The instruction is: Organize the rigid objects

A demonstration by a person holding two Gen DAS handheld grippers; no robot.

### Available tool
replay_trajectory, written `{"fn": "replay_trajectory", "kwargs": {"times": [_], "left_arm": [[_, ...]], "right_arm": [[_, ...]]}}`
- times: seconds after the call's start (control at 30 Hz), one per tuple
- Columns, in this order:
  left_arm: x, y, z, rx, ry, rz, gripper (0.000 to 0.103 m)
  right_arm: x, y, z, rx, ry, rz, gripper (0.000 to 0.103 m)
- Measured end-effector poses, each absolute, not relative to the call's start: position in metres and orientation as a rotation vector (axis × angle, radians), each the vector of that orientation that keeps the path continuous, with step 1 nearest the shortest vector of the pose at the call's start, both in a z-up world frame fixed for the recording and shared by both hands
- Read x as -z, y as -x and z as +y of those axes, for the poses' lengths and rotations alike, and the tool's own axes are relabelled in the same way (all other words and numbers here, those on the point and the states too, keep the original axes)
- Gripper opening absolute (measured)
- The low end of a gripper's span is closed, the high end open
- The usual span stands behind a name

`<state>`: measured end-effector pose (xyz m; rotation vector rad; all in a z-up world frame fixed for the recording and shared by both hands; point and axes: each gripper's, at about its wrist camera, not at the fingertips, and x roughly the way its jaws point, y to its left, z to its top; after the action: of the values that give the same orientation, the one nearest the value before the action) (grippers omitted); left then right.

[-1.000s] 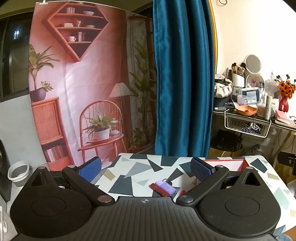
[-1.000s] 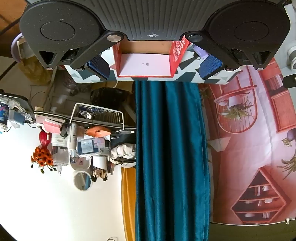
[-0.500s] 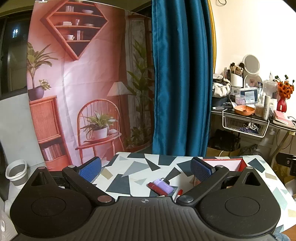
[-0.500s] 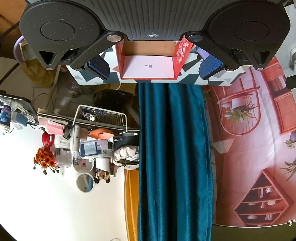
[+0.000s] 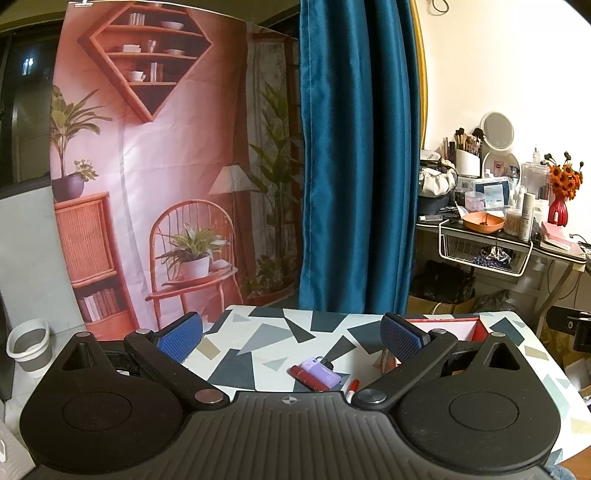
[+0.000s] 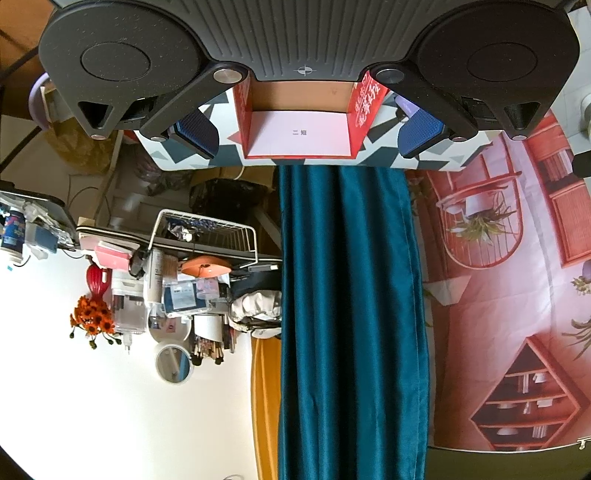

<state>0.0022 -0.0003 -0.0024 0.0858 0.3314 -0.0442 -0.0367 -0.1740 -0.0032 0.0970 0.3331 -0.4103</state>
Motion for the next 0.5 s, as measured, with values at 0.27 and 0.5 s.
{"fn": "replay_trajectory", "kwargs": {"times": [0.27, 0.5], "left_arm": [[0.0043, -0.003, 0.0009, 0.053, -0.08, 0.331, 0.103], [0.0048, -0.0029, 0.0013, 0.056, -0.078, 0.329, 0.103]], "right_arm": [[0.0048, 0.0372, -0.1734, 0.415, -0.095, 0.332, 0.103], [0.0033, 0.036, -0.173, 0.414, -0.1, 0.334, 0.103]]}}
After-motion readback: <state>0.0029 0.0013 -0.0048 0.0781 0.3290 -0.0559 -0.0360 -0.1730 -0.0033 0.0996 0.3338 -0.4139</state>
